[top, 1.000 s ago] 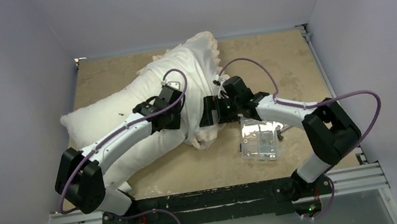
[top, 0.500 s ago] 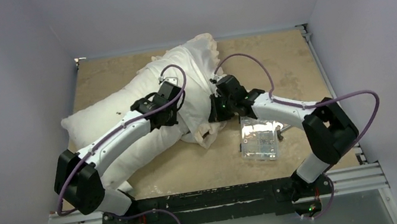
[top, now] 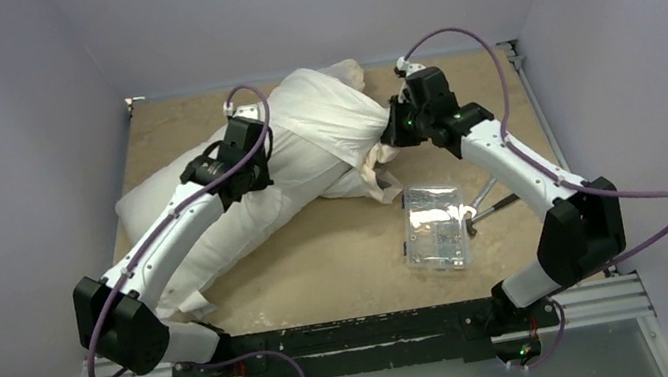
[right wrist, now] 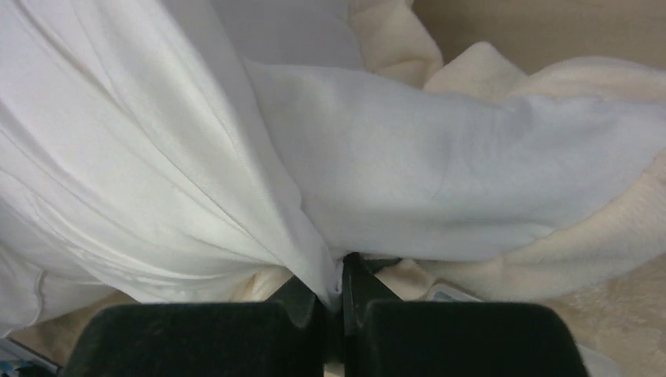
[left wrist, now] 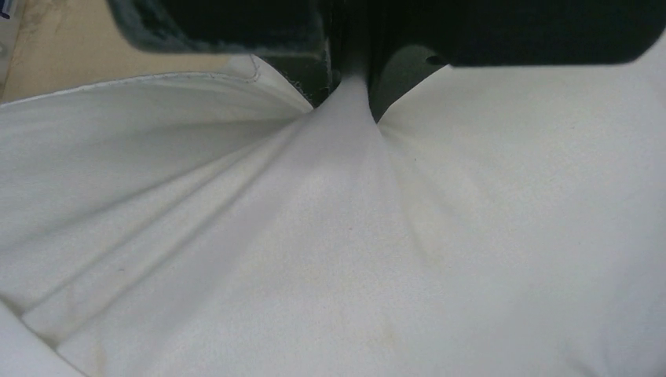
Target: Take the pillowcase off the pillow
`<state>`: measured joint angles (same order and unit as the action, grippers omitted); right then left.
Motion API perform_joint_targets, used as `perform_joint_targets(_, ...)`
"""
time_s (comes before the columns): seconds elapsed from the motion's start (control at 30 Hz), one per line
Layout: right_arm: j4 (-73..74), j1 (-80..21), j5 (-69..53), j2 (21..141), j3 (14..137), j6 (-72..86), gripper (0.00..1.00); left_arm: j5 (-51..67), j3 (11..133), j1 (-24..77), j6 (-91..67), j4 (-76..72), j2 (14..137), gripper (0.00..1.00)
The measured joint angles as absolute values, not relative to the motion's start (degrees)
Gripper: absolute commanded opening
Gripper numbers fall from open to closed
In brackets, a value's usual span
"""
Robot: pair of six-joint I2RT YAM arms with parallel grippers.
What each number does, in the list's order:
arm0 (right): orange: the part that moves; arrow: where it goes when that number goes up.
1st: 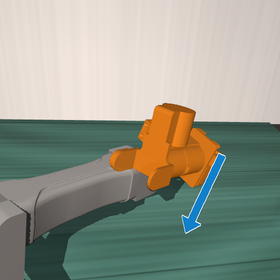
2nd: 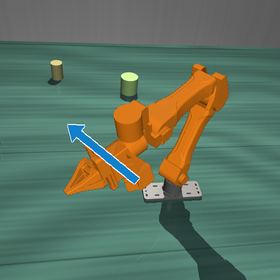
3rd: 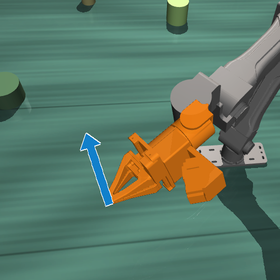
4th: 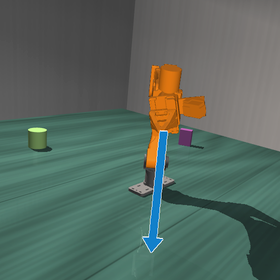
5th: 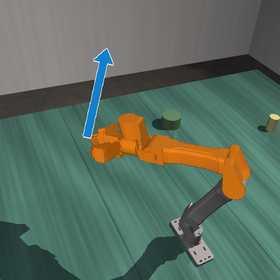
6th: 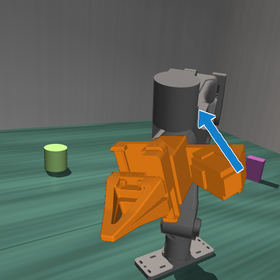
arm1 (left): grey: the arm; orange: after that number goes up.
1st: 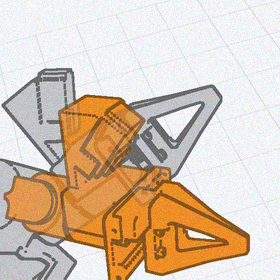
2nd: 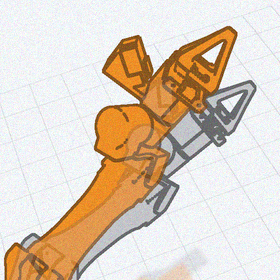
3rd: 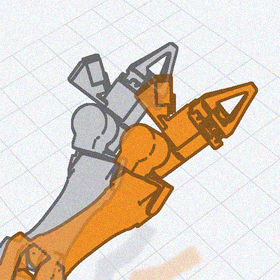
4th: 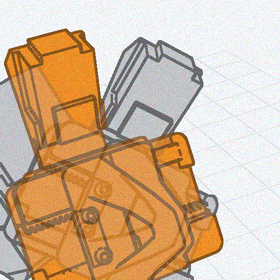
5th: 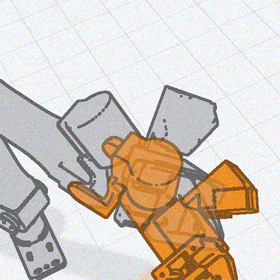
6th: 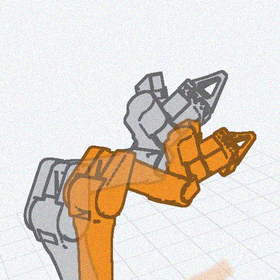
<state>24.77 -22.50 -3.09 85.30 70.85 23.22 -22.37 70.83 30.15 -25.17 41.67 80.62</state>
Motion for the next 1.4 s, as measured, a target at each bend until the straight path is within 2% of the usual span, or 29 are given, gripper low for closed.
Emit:
perform_joint_targets(0.4, 29.78, -15.66, -5.43, 84.64, 81.47, 22.39, 0.00, -22.41, 79.15, 28.25, -20.71, 44.95, 79.26, 0.00)
perform_joint_targets(0.67, 28.91, -14.87, -9.04, 76.23, 68.75, 22.11, 0.01, -11.92, 68.95, 27.51, -20.71, 42.70, 73.12, 0.00)
perform_joint_targets(0.8, 28.80, -14.15, -10.31, 73.32, 60.16, 22.59, 0.12, -5.54, 63.77, 27.35, -21.96, 42.15, 71.24, 0.00)
perform_joint_targets(0.83, 28.77, -14.00, -10.52, 72.62, 57.80, 22.83, 0.18, -3.97, 62.96, 27.33, -22.00, 42.15, 71.13, 0.00)
perform_joint_targets(0.87, 28.97, -13.82, -10.74, 72.01, 55.70, 23.03, 0.29, -2.33, 62.33, 27.29, -22.00, 42.24, 71.13, 0.00)
perform_joint_targets(0.9, 29.17, -13.72, -11.09, 71.40, 53.76, 23.20, 0.39, -0.91, 61.84, 27.22, -21.96, 42.37, 71.13, 0.04)
perform_joint_targets(0.97, 29.98, -13.47, -11.38, 70.30, 51.05, 23.44, 0.55, 1.52, 61.23, 26.96, -21.91, 42.87, 71.13, 0.24)
perform_joint_targets(1.03, 31.51, -13.06, -11.22, 68.99, 49.56, 23.18, 0.68, 3.11, 61.19, 26.65, -21.74, 43.66, 71.13, 0.49)
perform_joint_targets(1.1, 33.21, -12.71, -10.46, 67.90, 49.43, 22.83, 0.78, 3.90, 61.82, 26.33, -21.39, 44.95, 71.16, 0.63)
perform_joint_targets(1.23, 36.23, -12.56, -8.43, 66.94, 51.37, 21.58, 0.88, 4.38, 67.99, 25.93, -20.25, 48.49, 72.42, 0.78)
perform_joint_targets(1.4, 37.71, -12.56, -5.15, 67.09, 57.63, 19.77, 0.92, 2.72, 80.25, 25.08, -16.75, 48.12, 77.23, 0.86)
